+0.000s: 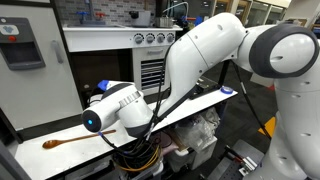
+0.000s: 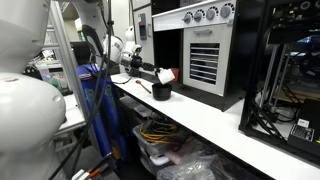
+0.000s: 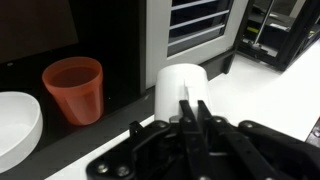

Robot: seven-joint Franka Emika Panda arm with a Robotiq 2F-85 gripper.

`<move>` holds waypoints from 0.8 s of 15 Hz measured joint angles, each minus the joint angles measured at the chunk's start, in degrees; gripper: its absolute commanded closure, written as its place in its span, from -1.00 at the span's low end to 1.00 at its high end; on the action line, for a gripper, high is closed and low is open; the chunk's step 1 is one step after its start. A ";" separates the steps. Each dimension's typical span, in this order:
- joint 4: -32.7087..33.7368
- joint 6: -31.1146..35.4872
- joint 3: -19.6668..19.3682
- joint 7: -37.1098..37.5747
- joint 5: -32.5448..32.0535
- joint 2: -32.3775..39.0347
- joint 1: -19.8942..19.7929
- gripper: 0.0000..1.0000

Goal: Pour the contents of the white mug into the black bowl

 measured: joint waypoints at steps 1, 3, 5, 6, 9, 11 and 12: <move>-0.27 -0.20 0.10 0.00 -0.35 0.05 0.05 0.96; -0.76 -1.29 0.22 0.00 -1.64 0.17 0.38 0.96; -1.31 -2.61 0.43 0.00 -3.10 0.32 0.79 0.96; -1.52 -3.29 0.53 0.00 -3.76 0.44 1.00 0.96; -2.07 -4.77 0.79 0.00 -5.37 0.81 1.52 0.96; -2.59 -5.58 0.91 0.00 -6.58 0.84 1.73 0.96; -2.88 -6.00 0.96 0.00 -7.23 0.85 1.81 0.96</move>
